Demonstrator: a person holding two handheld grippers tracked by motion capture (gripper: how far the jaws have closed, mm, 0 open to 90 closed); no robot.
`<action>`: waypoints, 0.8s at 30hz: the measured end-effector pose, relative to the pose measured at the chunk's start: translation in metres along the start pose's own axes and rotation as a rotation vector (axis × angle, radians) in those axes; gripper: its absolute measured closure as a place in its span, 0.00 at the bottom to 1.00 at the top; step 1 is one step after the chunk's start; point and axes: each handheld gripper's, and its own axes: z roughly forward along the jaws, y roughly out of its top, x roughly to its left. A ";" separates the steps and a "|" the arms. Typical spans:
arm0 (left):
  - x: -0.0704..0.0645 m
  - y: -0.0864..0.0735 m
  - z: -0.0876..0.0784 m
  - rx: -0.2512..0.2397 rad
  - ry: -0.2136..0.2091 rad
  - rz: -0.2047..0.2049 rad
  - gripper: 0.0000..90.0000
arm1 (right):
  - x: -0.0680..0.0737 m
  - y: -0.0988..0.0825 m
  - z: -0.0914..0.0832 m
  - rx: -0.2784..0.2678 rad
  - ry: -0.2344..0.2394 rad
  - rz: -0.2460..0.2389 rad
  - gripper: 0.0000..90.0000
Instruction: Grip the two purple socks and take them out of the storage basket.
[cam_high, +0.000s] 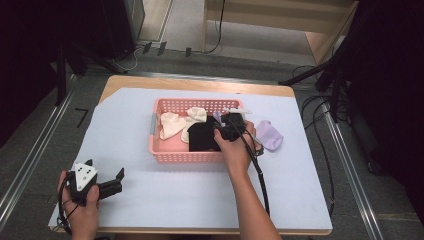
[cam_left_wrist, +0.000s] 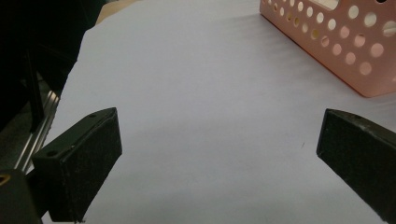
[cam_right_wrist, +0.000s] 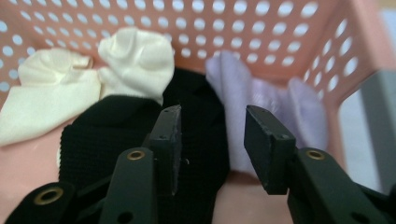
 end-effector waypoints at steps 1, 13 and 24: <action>0.000 0.000 0.000 0.001 -0.001 0.001 0.01 | 0.000 0.001 0.001 0.015 -0.006 0.002 0.69; 0.000 0.000 0.000 0.000 0.000 0.000 0.01 | -0.001 0.024 0.013 0.144 -0.046 0.000 0.70; 0.000 0.000 0.000 0.004 -0.002 -0.006 0.01 | -0.004 0.031 0.027 0.298 -0.078 0.026 0.71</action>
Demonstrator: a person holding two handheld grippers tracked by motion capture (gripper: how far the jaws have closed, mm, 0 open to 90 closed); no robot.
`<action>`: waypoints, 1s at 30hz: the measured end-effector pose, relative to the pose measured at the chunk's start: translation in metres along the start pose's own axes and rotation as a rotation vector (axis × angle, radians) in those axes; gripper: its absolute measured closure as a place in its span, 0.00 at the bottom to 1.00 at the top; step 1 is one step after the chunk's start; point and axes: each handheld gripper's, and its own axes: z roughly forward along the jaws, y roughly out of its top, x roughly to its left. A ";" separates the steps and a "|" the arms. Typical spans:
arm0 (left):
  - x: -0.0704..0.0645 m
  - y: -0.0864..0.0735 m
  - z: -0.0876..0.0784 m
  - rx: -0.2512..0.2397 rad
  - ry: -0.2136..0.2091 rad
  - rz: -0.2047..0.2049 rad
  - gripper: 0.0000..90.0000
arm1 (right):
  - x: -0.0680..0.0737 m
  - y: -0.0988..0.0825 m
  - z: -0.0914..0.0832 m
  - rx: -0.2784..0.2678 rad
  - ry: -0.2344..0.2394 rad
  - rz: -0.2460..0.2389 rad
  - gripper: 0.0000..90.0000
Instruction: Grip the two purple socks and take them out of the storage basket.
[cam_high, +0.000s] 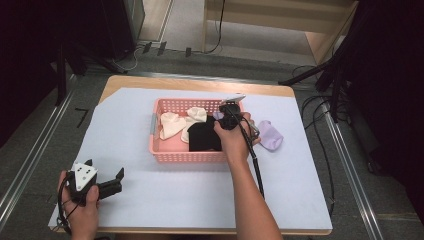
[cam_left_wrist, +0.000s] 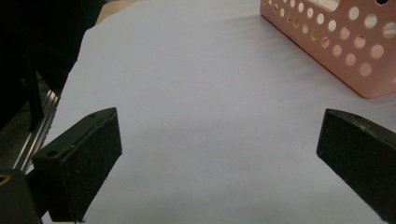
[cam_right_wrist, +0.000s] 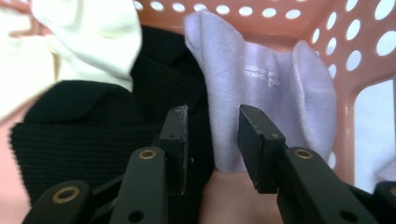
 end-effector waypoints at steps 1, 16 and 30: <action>0.000 0.000 0.000 0.000 0.000 0.000 0.01 | 0.000 0.001 0.001 0.010 -0.009 -0.011 0.70; 0.000 0.000 0.001 0.002 -0.002 0.001 0.01 | -0.007 -0.012 -0.015 -0.162 0.027 -0.037 0.98; 0.000 0.000 0.000 0.007 0.003 0.012 0.01 | -0.031 -0.033 -0.067 -0.575 0.200 -0.120 0.98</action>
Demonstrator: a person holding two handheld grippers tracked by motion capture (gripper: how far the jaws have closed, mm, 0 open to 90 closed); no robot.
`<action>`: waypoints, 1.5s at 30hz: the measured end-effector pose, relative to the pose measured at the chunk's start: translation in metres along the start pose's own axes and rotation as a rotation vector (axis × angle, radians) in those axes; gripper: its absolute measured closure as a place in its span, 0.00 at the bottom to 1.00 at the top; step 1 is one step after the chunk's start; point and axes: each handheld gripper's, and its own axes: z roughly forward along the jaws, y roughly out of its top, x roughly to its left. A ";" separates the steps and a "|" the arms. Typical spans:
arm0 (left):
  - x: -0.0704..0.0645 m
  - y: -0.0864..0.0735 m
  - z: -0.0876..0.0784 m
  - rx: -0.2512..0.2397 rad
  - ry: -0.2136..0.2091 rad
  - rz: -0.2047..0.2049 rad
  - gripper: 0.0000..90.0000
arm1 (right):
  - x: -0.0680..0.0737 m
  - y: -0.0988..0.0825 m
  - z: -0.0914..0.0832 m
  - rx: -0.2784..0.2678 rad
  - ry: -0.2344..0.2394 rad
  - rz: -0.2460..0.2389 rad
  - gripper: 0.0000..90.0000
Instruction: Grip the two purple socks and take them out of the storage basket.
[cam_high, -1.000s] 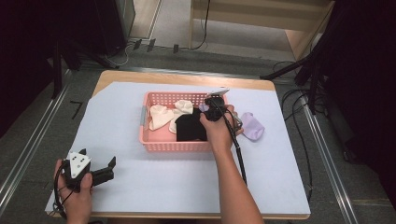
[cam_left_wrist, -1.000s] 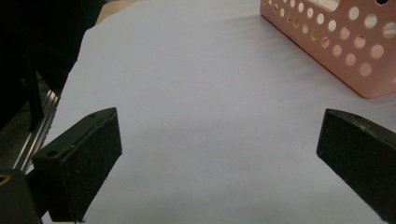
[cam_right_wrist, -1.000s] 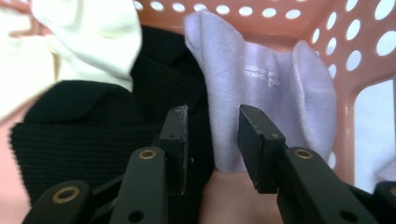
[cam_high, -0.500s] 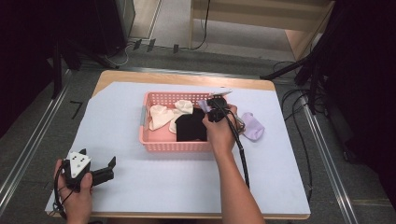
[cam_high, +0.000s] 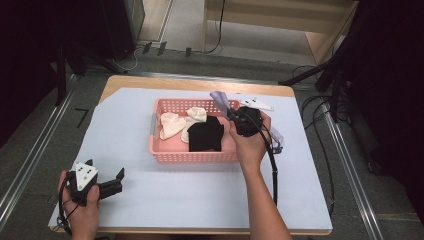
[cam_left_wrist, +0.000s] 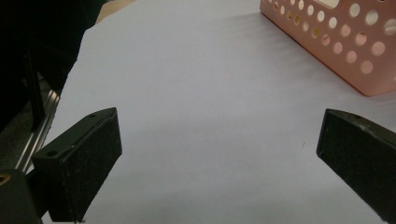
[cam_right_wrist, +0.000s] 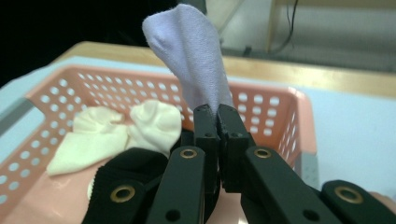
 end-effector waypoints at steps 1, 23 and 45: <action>0.000 0.000 0.000 -0.002 0.000 0.000 0.01 | -0.001 0.001 -0.004 -0.020 0.002 -0.017 0.98; -0.001 0.000 0.000 -0.002 0.002 0.004 0.01 | -0.068 -0.013 -0.051 -0.185 -0.191 0.098 0.98; -0.001 0.000 0.000 -0.002 0.003 0.010 0.01 | -0.102 -0.071 -0.046 -0.048 -0.295 0.178 0.50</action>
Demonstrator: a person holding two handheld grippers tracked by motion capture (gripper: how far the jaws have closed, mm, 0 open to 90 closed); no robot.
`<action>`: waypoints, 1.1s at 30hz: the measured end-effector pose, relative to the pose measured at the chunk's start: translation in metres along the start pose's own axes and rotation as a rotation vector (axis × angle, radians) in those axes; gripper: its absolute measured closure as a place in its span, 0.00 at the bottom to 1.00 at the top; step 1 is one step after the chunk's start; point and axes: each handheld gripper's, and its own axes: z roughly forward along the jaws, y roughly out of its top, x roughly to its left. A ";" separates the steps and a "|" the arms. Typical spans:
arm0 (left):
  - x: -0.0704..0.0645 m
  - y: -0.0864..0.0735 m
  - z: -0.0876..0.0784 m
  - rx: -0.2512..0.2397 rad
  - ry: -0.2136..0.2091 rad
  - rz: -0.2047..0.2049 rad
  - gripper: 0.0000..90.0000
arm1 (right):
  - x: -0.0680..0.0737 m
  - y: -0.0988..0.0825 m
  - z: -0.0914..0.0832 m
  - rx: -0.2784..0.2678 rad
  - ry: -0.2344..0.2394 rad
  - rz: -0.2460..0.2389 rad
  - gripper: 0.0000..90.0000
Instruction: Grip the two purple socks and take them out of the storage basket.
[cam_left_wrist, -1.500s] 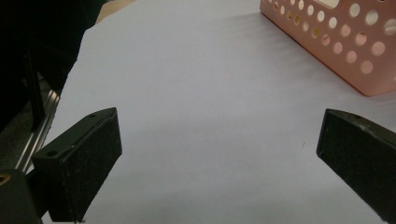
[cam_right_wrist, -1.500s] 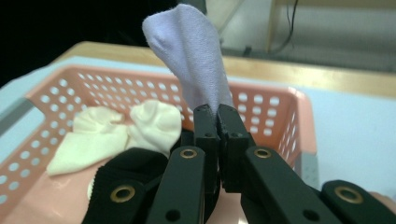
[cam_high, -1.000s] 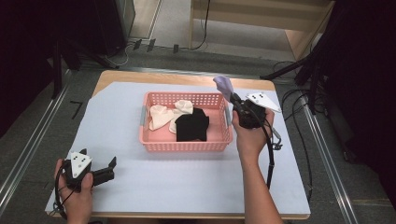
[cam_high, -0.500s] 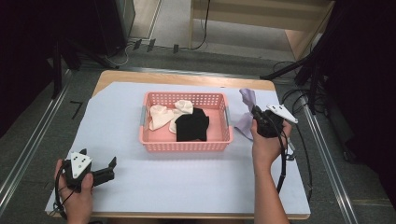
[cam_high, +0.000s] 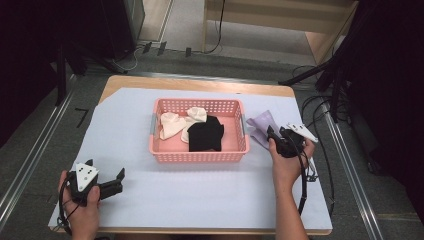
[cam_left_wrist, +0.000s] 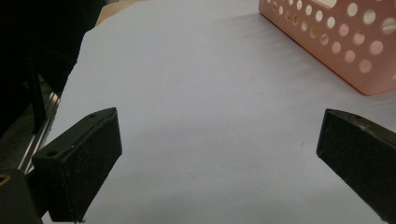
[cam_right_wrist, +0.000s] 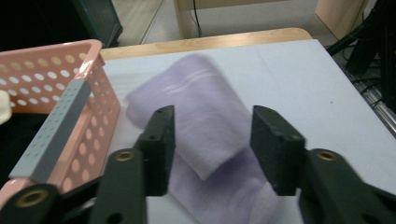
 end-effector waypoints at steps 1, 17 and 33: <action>0.000 0.000 0.000 0.001 0.000 0.000 0.01 | 0.000 0.000 -0.003 0.002 0.010 -0.004 0.46; -0.003 0.000 0.001 -0.004 0.004 0.011 0.01 | -0.039 -0.027 -0.047 0.052 0.079 0.020 0.26; -0.003 0.000 0.001 -0.011 0.005 0.014 0.01 | -0.083 -0.070 -0.082 0.060 0.019 0.035 0.26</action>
